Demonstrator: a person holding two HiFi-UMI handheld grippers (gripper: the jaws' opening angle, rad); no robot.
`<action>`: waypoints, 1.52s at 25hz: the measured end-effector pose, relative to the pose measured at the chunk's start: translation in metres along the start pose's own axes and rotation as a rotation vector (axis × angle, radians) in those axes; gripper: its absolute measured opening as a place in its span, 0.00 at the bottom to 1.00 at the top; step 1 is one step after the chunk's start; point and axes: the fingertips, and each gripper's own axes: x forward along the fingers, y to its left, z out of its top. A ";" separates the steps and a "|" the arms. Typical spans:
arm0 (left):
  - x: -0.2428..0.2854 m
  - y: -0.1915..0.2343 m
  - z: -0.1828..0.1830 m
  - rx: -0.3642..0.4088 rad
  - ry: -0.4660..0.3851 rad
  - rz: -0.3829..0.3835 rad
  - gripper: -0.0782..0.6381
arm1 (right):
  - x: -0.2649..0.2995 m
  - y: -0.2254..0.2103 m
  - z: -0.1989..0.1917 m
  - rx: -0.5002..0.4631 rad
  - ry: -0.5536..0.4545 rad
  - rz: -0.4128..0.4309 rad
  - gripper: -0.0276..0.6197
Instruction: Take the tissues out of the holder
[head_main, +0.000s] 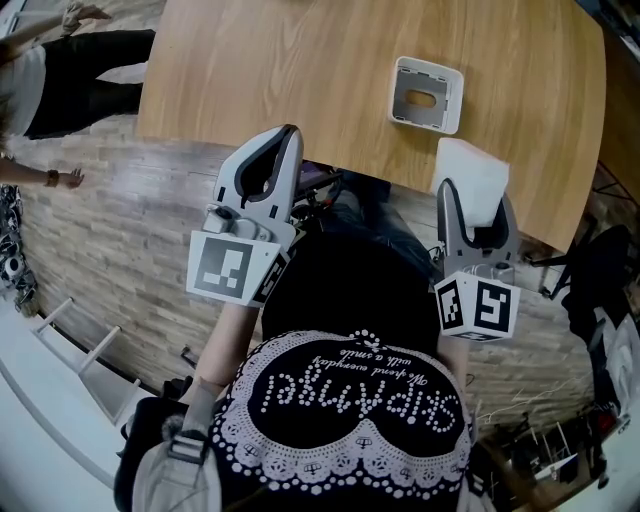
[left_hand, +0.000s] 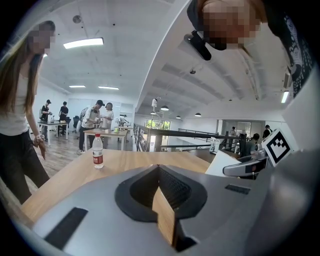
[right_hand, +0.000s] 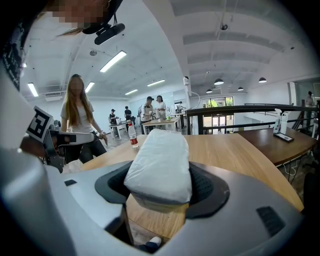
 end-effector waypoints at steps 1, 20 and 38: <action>0.000 0.000 0.000 0.001 0.000 -0.001 0.12 | 0.000 0.000 0.000 0.000 0.002 -0.002 0.50; 0.002 0.005 0.000 -0.015 0.000 0.007 0.12 | 0.006 0.004 -0.004 0.000 0.026 0.006 0.50; 0.002 -0.001 0.002 -0.005 -0.002 -0.013 0.12 | 0.005 0.006 -0.001 -0.004 0.029 0.013 0.50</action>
